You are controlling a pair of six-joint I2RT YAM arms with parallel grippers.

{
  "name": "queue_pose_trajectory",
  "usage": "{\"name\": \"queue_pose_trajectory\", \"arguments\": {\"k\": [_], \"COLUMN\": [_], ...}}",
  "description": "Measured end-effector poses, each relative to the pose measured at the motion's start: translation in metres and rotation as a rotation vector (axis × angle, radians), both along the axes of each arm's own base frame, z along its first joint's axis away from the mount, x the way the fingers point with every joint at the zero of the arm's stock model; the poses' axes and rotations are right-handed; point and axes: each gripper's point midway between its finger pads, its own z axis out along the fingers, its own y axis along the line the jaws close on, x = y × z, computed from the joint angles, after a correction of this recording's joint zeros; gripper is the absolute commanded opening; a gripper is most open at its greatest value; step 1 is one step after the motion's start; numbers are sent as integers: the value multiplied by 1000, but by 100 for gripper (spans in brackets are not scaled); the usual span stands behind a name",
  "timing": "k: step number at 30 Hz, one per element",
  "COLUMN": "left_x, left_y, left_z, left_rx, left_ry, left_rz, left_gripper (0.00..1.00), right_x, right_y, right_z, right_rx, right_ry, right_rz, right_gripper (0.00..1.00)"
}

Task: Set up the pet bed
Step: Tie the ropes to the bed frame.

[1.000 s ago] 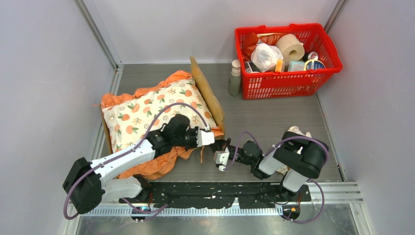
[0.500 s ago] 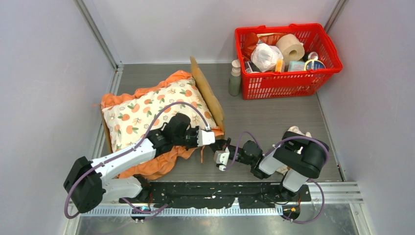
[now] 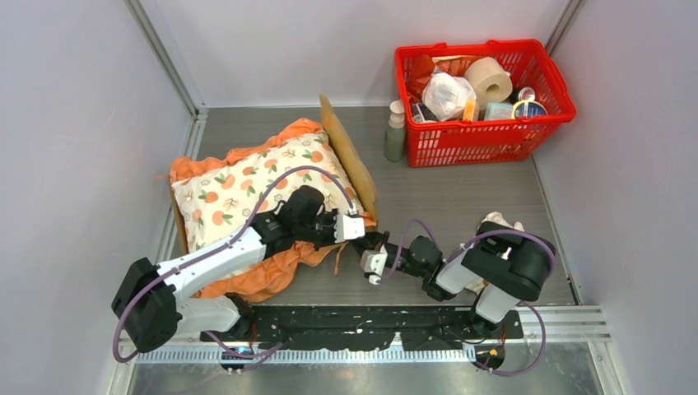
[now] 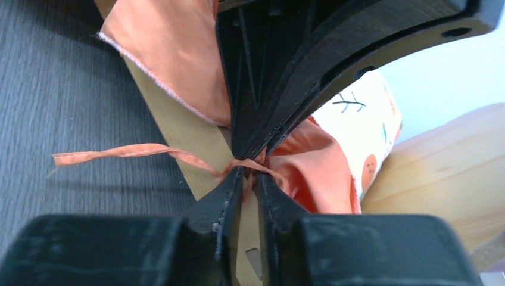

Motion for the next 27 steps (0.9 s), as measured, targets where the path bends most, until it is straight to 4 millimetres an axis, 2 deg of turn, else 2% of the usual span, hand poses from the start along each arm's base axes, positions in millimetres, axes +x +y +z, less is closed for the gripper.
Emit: {"name": "queue_pose_trajectory", "arguments": {"k": [1,5,10,13,18,22,27], "left_x": [1,3,4,4,5,4,4], "left_y": [-1,-1,-2,-3,-2,1,3], "left_z": [1,3,4,6,12,11,9], "left_rx": [1,-9,-24,-36,-63,-73,-74], "left_ry": [4,17,33,39,28,26,29], "left_rz": [3,22,45,59,82,102,114], "left_gripper": [0,0,0,0,0,0,0], "right_x": [1,2,-5,-10,-26,-34,-53], "right_y": [-1,-14,-37,-38,-32,-29,-3], "right_z": [2,21,52,56,35,17,-14], "right_rx": [10,119,354,437,482,532,538], "right_ry": [12,111,339,509,803,998,1138], "right_rz": [-11,-70,-120,-129,-166,-233,-274], "right_gripper": [42,53,54,55,51,54,55]}}
